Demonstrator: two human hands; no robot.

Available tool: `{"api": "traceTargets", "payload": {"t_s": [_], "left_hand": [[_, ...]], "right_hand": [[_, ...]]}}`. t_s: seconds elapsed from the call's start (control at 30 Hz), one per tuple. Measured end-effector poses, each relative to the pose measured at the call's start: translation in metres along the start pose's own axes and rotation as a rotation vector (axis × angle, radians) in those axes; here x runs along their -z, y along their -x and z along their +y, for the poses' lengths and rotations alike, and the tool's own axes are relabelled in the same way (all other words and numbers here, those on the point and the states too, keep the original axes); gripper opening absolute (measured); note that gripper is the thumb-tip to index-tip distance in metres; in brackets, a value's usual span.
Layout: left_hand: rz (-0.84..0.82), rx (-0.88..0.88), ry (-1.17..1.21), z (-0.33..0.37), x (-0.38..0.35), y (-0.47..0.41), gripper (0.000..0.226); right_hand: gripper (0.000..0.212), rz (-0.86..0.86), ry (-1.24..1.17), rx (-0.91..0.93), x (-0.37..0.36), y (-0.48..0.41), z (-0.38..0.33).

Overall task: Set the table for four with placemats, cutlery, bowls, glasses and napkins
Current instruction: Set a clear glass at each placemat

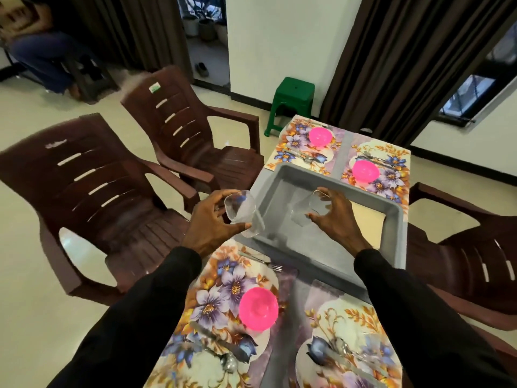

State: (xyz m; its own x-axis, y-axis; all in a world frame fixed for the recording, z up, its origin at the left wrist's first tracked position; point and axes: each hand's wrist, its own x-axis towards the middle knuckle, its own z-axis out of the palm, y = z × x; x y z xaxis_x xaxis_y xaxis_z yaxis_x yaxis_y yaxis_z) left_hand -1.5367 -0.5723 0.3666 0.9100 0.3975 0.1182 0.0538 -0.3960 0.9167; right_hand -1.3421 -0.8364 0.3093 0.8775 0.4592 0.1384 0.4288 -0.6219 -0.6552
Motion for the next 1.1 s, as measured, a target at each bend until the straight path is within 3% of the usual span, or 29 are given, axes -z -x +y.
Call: {"api": "traceTargets", "payload": {"t_s": [0.3,0.57,0.83,1.1], "left_hand": [[0.04,-0.05,-0.008,0.005,0.147,0.091,0.069],[0.058,-0.009,-0.085,-0.04,0.295,0.197,0.073],[0.249,0.077,-0.123,-0.093,0.411,0.3,0.071],[0.41,0.171,-0.114,-0.134,0.489,0.348,0.066]], "right_hand": [[0.073,-0.088,0.055,0.194,-0.024,0.074,-0.177],[0.076,-0.175,0.086,0.304,-0.104,0.145,-0.31],[0.07,-0.361,0.083,0.421,-0.212,0.187,-0.414],[0.077,-0.478,0.033,0.568,-0.295,0.194,-0.51]]}}
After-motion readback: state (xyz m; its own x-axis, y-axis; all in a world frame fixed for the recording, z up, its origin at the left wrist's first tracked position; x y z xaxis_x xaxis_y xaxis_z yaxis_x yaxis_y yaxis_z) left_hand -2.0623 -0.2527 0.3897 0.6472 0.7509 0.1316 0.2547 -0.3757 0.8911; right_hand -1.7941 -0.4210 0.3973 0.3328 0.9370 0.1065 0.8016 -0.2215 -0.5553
